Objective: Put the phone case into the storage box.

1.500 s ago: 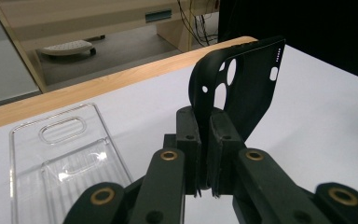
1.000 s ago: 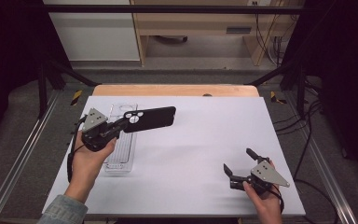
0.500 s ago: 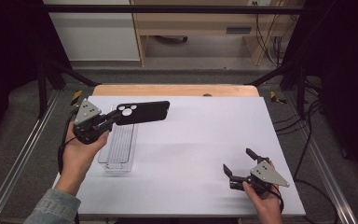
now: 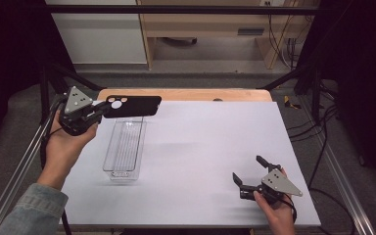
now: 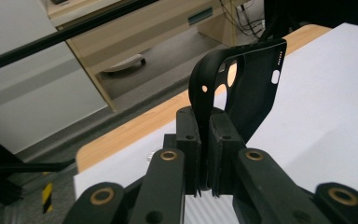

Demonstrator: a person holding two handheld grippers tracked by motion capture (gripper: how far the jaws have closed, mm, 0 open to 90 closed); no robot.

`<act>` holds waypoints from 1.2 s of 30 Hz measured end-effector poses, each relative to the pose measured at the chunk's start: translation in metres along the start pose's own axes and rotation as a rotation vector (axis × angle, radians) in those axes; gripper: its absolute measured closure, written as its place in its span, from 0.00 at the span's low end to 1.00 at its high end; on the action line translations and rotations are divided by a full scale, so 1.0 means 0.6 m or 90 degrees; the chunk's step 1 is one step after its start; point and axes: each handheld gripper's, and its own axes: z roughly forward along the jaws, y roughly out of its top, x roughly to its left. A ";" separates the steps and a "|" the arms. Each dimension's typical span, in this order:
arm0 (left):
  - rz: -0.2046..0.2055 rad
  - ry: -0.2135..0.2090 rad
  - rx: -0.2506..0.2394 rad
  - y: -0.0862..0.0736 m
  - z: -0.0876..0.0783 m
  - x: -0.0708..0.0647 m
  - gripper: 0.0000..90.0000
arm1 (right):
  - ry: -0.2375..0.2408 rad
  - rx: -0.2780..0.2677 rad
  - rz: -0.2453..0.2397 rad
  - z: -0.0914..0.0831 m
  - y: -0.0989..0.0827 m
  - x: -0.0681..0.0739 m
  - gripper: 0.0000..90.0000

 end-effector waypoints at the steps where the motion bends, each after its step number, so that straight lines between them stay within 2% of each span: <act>1: 0.007 0.004 0.004 0.003 -0.001 0.004 0.94 | 0.000 0.000 0.000 0.000 0.000 0.000 0.03; 10: 0.022 0.018 0.021 0.016 0.003 0.031 0.93 | 0.005 -0.006 0.000 0.002 0.001 0.001 0.03; 17: 0.084 0.030 0.055 0.023 0.008 0.038 0.93 | 0.008 -0.007 -0.001 0.005 0.001 0.002 0.03; 21: 0.097 0.041 0.078 0.022 0.007 0.042 0.93 | 0.010 -0.009 0.003 0.005 0.003 0.002 0.03; 26: 0.101 0.054 0.089 0.021 0.007 0.044 0.93 | 0.016 -0.019 0.004 0.001 0.005 0.005 0.03; 33: 0.154 0.057 0.122 0.027 0.013 0.042 0.93 | 0.015 -0.023 0.010 0.000 0.005 0.003 0.03; 36: 0.163 0.054 0.134 0.026 0.021 0.045 0.93 | 0.016 -0.021 0.009 0.001 0.004 0.003 0.03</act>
